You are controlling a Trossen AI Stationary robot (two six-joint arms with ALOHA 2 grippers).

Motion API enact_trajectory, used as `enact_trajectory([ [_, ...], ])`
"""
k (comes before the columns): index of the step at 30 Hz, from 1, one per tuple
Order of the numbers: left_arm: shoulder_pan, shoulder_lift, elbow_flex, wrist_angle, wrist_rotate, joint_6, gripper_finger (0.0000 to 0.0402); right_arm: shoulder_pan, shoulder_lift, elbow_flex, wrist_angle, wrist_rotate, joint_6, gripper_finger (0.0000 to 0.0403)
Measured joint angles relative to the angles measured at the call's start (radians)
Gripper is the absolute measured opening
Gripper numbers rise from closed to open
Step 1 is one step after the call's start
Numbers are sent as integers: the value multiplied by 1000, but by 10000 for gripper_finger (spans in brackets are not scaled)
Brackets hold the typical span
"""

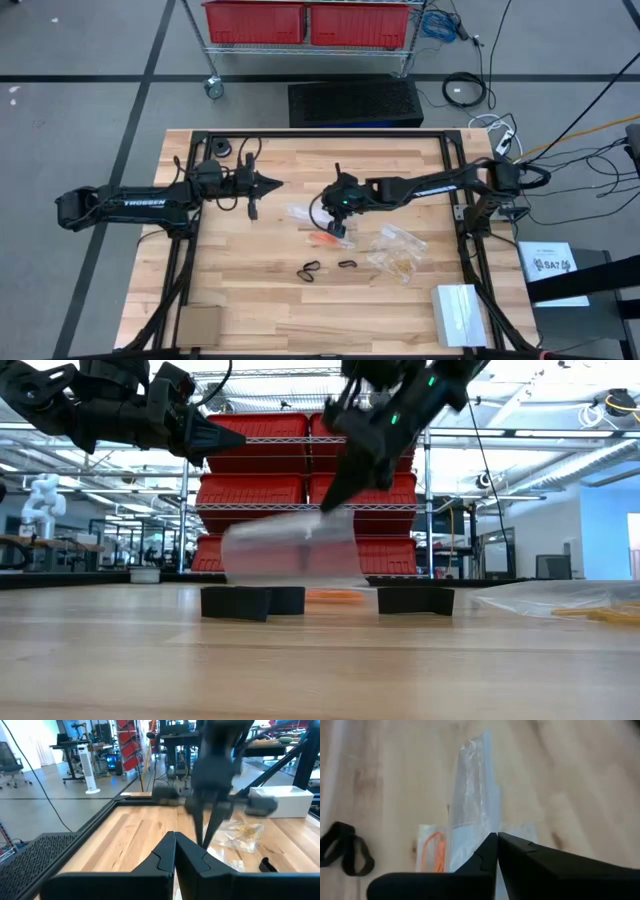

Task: Sort rubber bands
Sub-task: Open the top left transparent zip lock bag

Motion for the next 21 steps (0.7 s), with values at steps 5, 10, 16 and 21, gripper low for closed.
enact_trajectory([
  [5, -1, 0, 0, 1, 139, -27, 11, 56, -96, 0, -48, 137, -37, 1],
  [10, -1, 0, 0, 26, 167, -103, 40, 99, -175, 0, -49, 226, -74, 1],
  [16, -3, 0, 0, 23, 230, -176, 117, 124, -234, 1, -50, 287, -109, 0],
  [21, -3, 6, 0, 24, 204, -211, 175, 123, -243, 1, -36, 289, -124, 0],
])
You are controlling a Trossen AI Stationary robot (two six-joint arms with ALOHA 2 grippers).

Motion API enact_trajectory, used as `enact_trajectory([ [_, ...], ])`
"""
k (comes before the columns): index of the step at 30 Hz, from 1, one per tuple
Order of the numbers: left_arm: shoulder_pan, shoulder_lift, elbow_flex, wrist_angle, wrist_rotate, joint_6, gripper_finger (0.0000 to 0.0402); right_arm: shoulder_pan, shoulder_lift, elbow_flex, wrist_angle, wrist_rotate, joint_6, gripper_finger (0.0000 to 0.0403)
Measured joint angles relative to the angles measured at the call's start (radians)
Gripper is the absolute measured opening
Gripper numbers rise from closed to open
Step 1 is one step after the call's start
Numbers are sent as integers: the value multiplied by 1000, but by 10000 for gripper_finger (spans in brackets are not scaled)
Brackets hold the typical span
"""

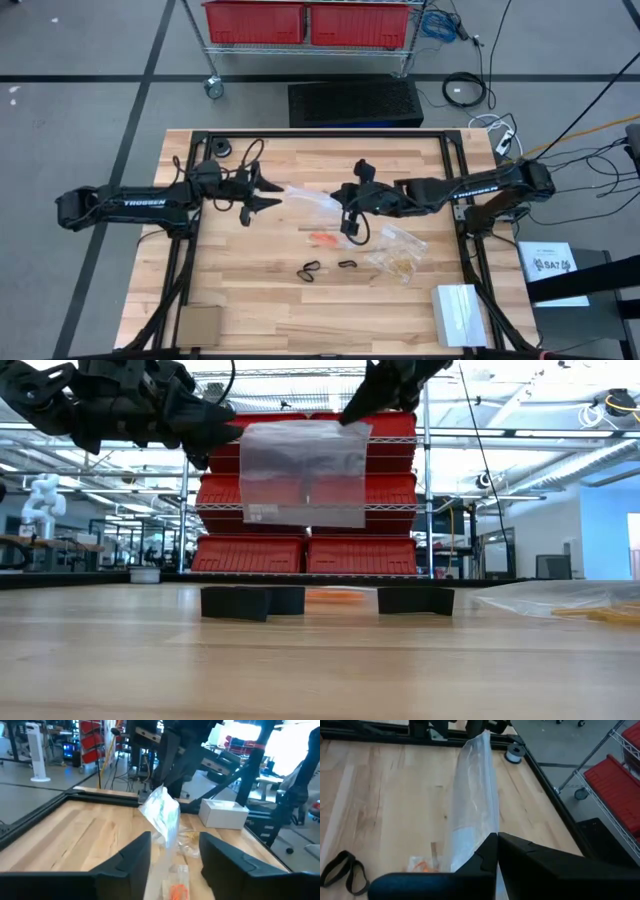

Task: Sort rubber bands
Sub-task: Open the top left transparent zip lock bag

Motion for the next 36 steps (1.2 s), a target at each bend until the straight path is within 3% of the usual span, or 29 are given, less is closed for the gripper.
enact_trajectory([
  [7, 0, 58, 23, 24, -29, -75, 207, 0, 4, 0, 26, -3, -20, 0],
  [19, 0, 188, 97, 36, -28, -70, 194, 0, 5, 0, 10, -14, -18, 0],
  [25, -4, 189, 97, 49, -24, -30, 138, 0, 5, 0, -2, -14, -9, 0],
  [31, -33, 192, 97, 50, -35, 78, 21, -1, 5, 0, -2, -41, 15, 7],
  [36, -36, 192, 98, 40, -62, 144, 6, -1, -18, 0, 20, -44, 57, 39],
])
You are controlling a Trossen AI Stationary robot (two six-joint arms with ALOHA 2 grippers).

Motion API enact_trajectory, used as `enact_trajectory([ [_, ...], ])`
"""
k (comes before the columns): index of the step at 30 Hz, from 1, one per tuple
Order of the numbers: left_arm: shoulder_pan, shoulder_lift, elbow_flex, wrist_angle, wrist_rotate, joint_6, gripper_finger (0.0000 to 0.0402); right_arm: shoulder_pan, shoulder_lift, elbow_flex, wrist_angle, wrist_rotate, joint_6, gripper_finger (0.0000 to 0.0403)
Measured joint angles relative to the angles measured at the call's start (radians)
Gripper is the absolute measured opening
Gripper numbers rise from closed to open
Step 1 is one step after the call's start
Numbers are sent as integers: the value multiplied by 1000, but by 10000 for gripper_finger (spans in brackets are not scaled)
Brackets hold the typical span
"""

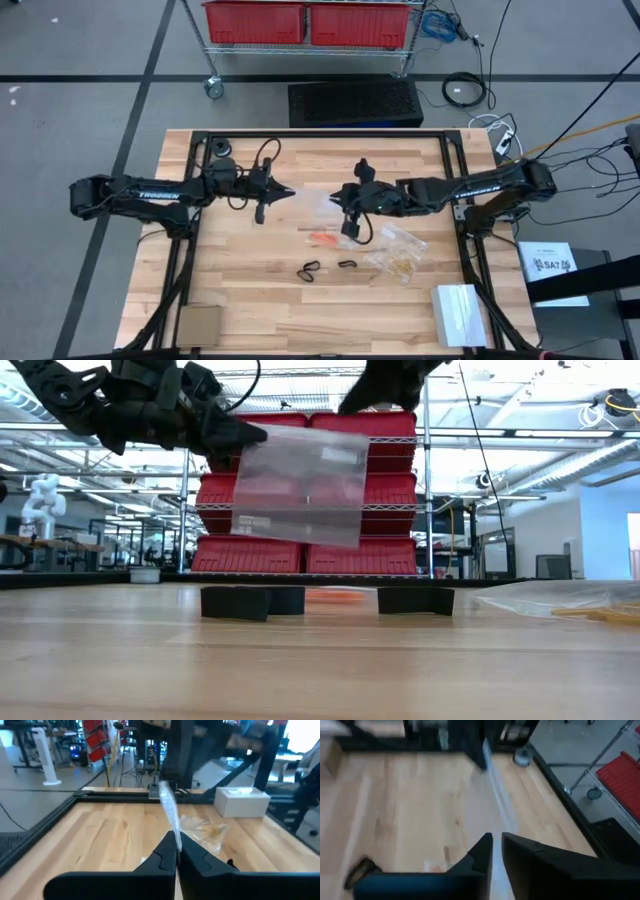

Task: Sort rubber bands
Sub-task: Open the top left transparent zip lock bag

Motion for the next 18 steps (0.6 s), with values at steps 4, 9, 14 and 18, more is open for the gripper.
enact_trajectory([
  [4, -24, 0, 0, -3, 0, 86, 4, -18, -1, 1, 81, -40, 28, 57],
  [9, -55, 0, 0, -16, -18, 146, 4, -43, 51, 1, 104, -102, -2, 18],
  [14, -58, 0, 0, -33, -57, 148, 3, -44, 73, 1, 115, -102, -11, 4],
  [18, -58, 0, 0, -38, -62, 148, 3, -52, 73, 1, 105, -129, -7, 1],
])
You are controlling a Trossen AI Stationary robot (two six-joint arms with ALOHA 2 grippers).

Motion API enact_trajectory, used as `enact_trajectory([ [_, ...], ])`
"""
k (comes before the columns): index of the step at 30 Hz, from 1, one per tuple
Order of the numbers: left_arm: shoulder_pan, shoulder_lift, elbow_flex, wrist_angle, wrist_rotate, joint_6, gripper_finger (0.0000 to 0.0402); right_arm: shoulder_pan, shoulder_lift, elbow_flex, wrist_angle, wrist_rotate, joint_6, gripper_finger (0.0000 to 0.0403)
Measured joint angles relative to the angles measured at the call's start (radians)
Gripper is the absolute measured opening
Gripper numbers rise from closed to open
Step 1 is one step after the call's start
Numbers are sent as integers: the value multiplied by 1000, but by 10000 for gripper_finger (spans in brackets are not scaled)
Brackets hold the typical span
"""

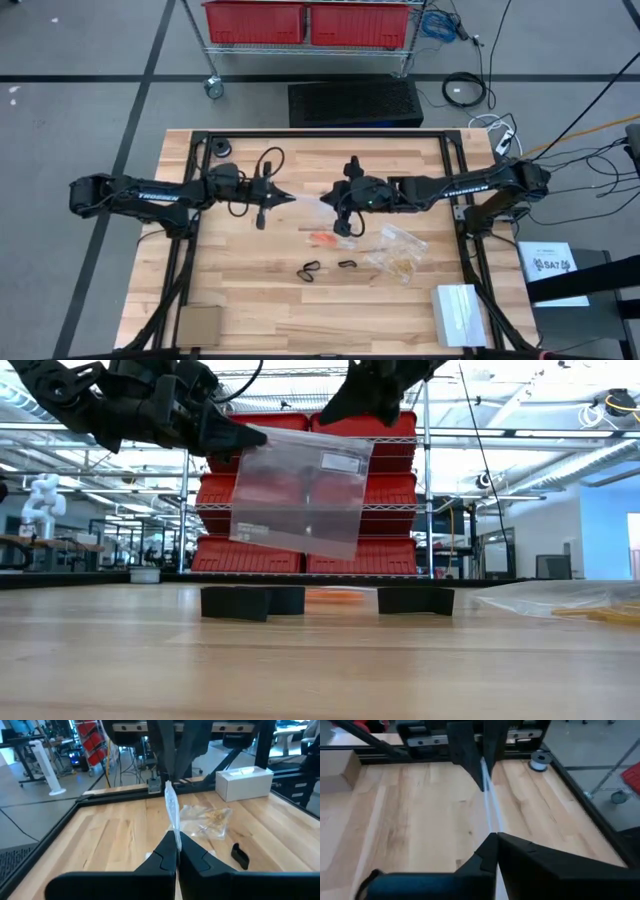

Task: Sort rubber bands
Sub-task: Open the top left transparent zip lock bag

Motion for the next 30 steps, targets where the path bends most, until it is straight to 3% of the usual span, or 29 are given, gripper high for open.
enact_trajectory([
  [15, 0, 0, 0, -9, -2, -2, 2, -49, 55, 3, -32, -78, 31, 0],
  [24, 0, 0, 0, -22, -3, -2, 2, -41, 80, 169, -152, -67, 10, 0],
  [30, 0, 0, 0, -24, -3, -2, 2, -43, 119, 187, -188, -73, 6, 0],
])
